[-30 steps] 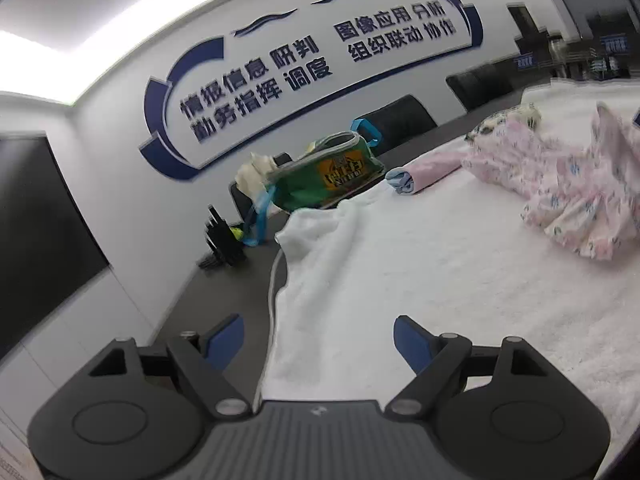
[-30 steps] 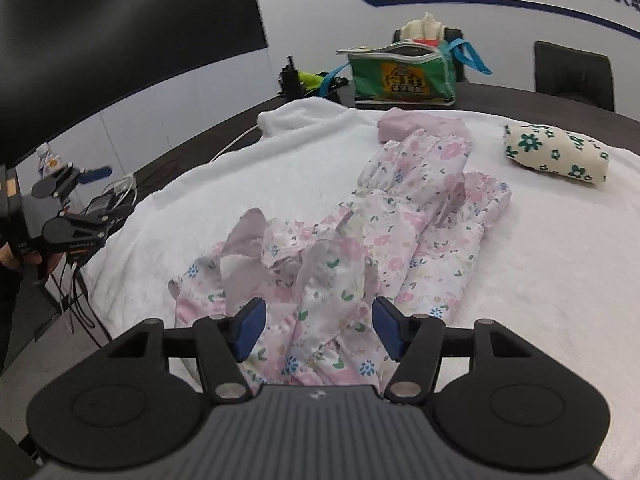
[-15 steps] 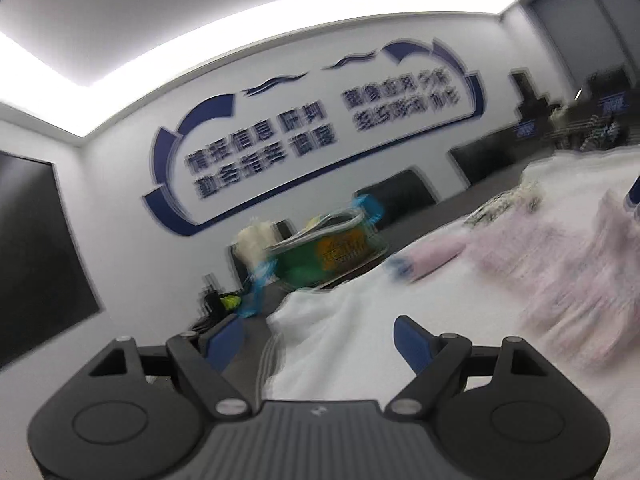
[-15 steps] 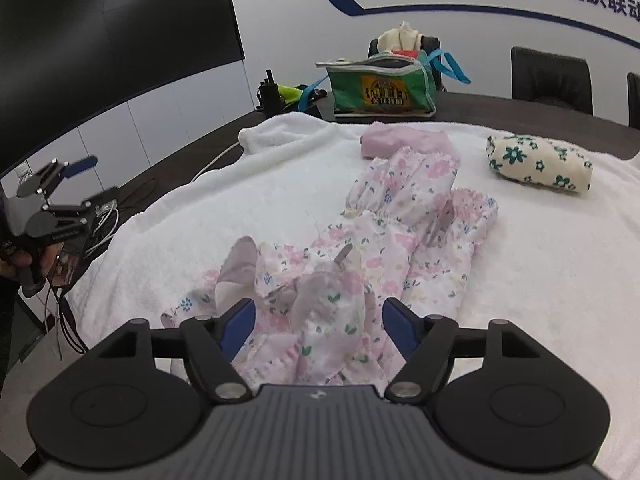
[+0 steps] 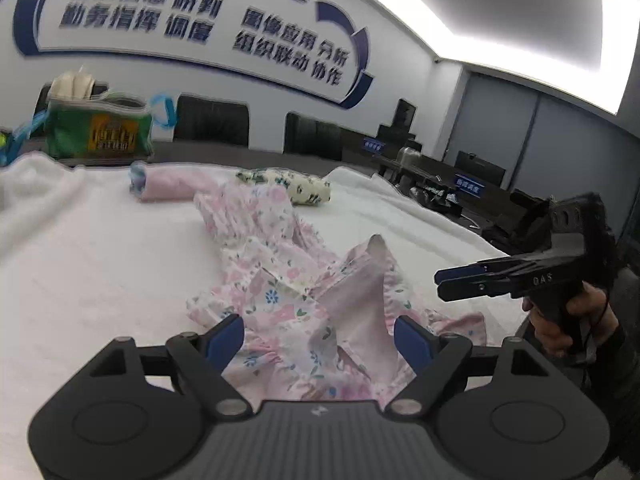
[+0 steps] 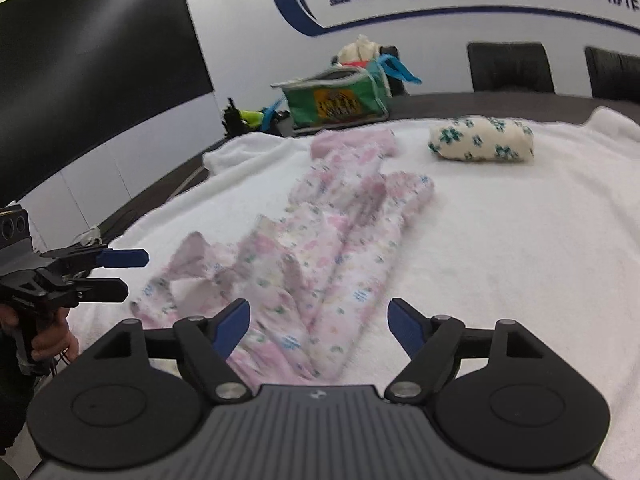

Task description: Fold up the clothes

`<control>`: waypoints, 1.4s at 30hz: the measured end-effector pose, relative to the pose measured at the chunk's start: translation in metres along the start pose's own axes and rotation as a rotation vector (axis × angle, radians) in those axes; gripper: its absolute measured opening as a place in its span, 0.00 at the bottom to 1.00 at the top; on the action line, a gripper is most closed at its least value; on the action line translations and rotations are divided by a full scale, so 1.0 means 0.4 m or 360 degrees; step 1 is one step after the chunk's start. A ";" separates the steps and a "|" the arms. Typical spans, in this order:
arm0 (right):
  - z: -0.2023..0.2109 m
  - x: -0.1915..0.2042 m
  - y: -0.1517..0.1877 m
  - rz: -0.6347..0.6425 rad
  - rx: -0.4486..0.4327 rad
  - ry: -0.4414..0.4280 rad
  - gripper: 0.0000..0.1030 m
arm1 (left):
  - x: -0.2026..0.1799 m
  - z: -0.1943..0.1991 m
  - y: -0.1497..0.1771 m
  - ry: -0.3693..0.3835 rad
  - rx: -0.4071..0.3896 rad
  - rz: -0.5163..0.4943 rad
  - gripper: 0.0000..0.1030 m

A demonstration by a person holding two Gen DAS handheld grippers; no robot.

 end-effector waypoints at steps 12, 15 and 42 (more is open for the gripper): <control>-0.145 0.047 -0.047 0.0076 0.0090 -0.0328 0.32 | -0.012 -0.055 -0.028 0.0217 -0.0026 0.0258 0.03; -0.131 0.078 -0.048 0.0097 0.0096 -0.0568 0.07 | -0.050 -0.030 -0.063 0.0374 -0.0134 0.0265 0.03; -0.135 -0.060 -0.082 -0.0147 -0.0034 -0.0202 0.27 | 0.033 -0.168 -0.080 0.0352 -0.0059 0.0567 0.06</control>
Point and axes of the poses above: each gripper's, at about its wrist camera, not at the fingertips, and z roughly against the way its jaws point, x to its left, y to its underside, the point moved 9 cm from there along -z, roughly the way its jaws point, and after that the axes turned 9 degrees about x, right-handed, at the moved point
